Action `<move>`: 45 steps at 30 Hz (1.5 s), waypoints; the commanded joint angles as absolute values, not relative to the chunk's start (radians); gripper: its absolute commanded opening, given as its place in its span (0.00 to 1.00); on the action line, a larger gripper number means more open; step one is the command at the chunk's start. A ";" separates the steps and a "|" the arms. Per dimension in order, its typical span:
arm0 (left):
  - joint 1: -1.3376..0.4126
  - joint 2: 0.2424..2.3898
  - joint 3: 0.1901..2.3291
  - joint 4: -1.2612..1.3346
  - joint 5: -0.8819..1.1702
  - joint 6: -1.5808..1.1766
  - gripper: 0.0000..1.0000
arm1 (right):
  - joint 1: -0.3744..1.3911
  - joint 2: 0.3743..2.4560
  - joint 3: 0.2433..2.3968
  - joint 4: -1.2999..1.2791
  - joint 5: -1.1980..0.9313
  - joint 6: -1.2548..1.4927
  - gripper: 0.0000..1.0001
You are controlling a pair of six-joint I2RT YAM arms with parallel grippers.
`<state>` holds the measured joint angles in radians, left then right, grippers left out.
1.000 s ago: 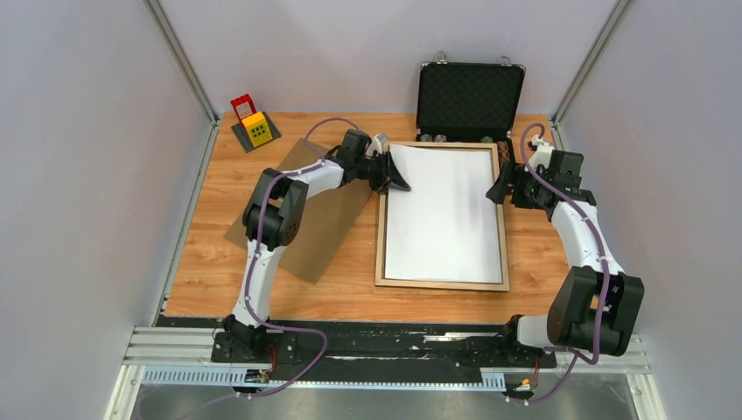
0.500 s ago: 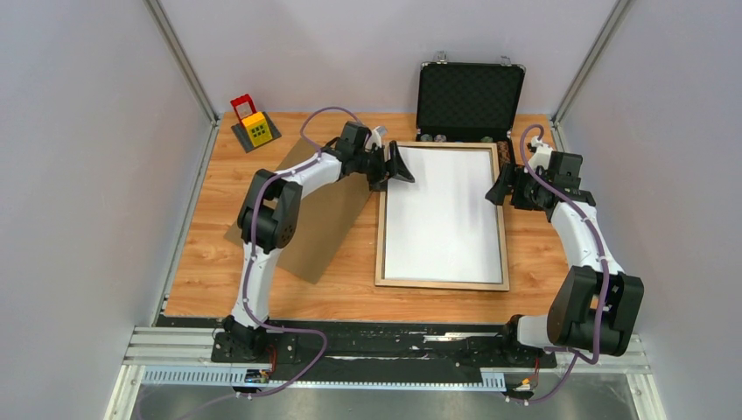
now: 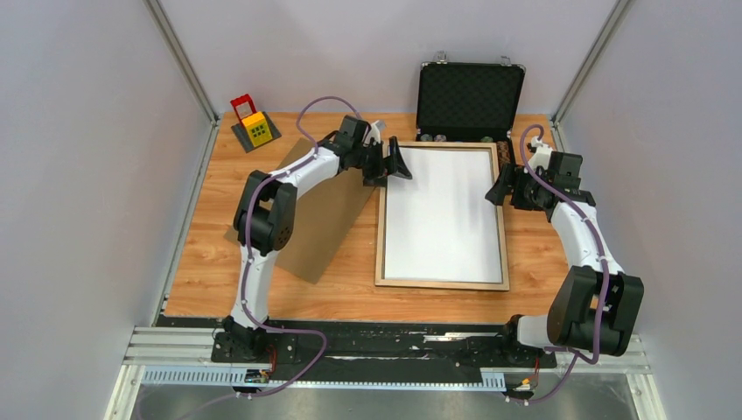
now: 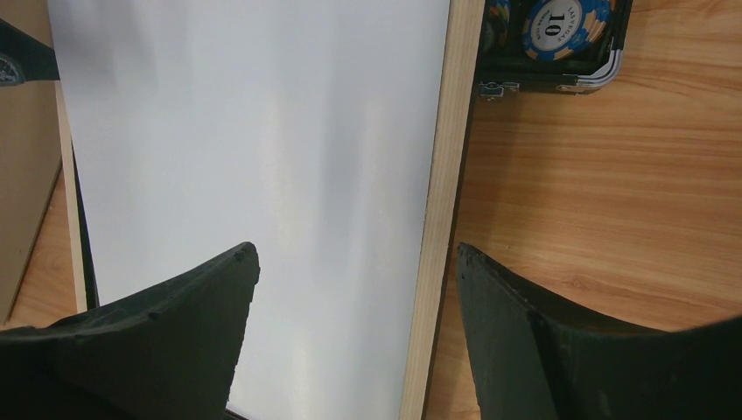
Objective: Put the photo into the frame
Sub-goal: Place the photo in the photo frame, then adjust the photo frame item on the photo frame.
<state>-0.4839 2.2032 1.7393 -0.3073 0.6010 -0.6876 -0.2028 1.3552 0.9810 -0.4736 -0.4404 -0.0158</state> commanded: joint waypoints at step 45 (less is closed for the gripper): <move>-0.484 1.556 1.407 -0.418 0.127 0.026 1.00 | 0.184 1.367 0.987 -0.353 -0.167 -0.297 0.85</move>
<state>-0.4839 1.6424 1.4616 -0.4438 0.2333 -0.1135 0.0391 1.3487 0.9619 -0.4408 -0.3454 -0.1471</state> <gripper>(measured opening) 0.997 0.851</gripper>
